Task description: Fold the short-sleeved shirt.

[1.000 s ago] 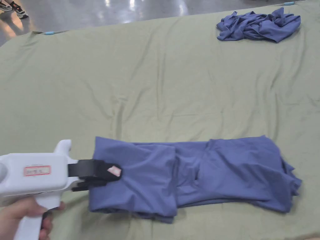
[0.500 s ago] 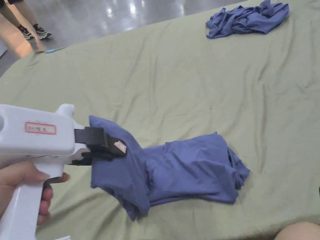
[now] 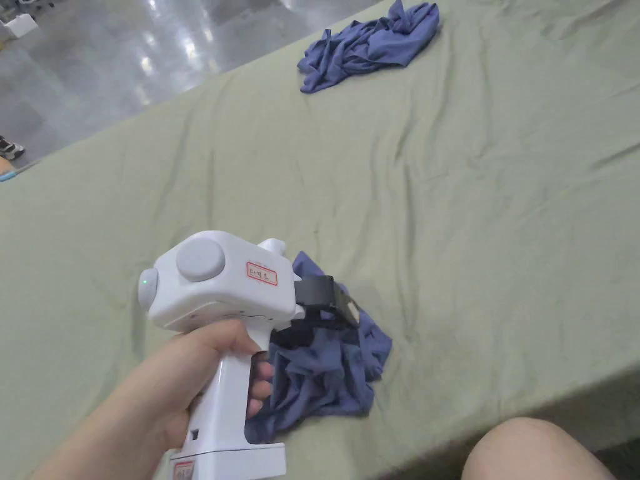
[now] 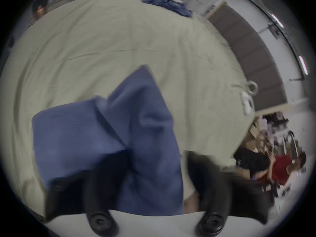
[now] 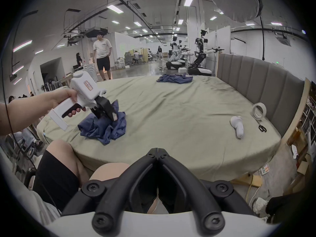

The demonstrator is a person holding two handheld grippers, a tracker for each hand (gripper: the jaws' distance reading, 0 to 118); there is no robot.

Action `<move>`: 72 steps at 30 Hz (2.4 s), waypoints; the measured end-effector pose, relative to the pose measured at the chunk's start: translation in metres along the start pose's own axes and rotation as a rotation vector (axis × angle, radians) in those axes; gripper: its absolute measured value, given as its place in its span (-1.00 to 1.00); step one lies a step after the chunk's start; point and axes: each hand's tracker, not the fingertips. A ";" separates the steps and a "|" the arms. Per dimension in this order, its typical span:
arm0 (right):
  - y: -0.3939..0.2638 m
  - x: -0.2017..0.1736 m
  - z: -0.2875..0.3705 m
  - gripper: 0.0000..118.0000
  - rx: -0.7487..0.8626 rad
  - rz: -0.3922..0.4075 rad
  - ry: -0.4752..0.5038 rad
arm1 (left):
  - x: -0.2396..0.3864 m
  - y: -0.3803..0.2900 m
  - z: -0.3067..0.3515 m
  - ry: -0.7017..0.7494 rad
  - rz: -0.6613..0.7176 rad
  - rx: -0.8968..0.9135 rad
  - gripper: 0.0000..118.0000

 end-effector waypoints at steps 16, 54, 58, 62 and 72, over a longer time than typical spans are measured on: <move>0.011 -0.020 -0.008 -0.96 0.008 0.038 0.059 | 0.001 -0.017 -0.065 0.050 0.018 0.017 -0.97; 0.047 -0.071 -0.301 -0.96 -0.302 -0.192 0.602 | -0.187 -0.046 -0.002 -0.515 0.245 0.227 -0.63; 0.059 -0.072 -0.269 -0.96 -0.200 -0.201 0.663 | -0.199 -0.049 0.039 -0.514 0.159 0.219 -0.64; 0.071 -0.084 -0.236 -0.96 -0.152 -0.166 0.690 | -0.234 -0.074 0.113 -0.226 0.076 0.234 -0.64; 0.075 -0.139 -0.200 -0.96 -0.158 -0.104 0.769 | -0.446 -0.133 0.241 0.641 0.103 -0.078 -0.66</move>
